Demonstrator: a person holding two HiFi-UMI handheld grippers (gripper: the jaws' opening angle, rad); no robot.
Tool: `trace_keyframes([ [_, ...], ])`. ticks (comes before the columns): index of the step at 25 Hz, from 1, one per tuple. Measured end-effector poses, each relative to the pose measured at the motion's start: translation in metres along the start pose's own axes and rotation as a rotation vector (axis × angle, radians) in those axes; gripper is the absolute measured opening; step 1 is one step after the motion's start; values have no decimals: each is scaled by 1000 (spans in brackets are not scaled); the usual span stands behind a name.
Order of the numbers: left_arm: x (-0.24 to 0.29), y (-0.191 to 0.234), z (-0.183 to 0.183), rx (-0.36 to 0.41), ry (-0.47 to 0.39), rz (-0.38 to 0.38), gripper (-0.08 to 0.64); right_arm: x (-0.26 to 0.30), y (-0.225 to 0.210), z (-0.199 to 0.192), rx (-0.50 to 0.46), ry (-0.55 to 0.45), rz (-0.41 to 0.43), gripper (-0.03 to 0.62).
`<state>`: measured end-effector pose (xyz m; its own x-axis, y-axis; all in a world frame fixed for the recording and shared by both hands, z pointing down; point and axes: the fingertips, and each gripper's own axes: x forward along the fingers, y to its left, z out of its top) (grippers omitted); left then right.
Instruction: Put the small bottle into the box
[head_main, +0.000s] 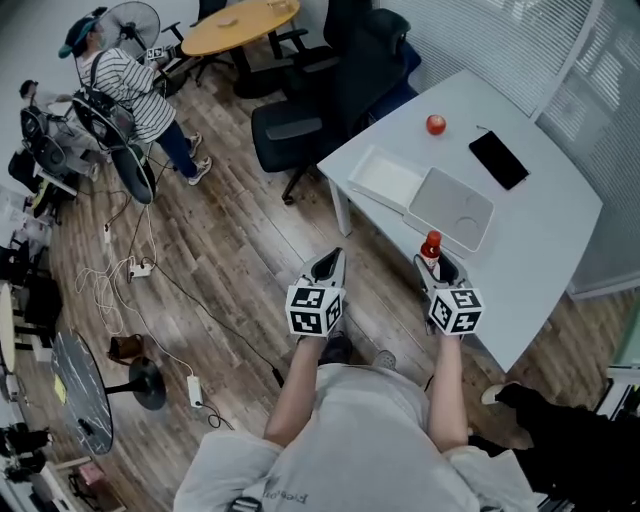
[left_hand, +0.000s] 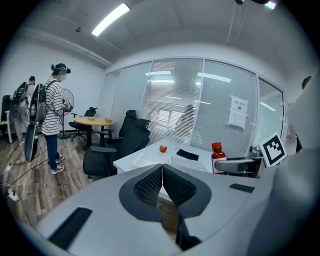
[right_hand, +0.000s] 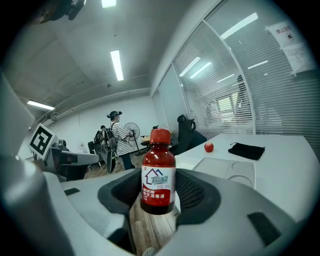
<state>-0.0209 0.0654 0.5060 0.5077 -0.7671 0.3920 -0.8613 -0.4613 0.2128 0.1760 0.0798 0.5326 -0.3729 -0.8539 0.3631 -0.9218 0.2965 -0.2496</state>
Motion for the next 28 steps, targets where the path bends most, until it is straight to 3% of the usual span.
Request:
trace_keyframes([
  [14,57,78,40,27,19,-135,29,80,2,36,24,-21,-135,221],
  [28,91,125,39,-22,46,-156,29,125,-14,42,-30,52,-189,221],
])
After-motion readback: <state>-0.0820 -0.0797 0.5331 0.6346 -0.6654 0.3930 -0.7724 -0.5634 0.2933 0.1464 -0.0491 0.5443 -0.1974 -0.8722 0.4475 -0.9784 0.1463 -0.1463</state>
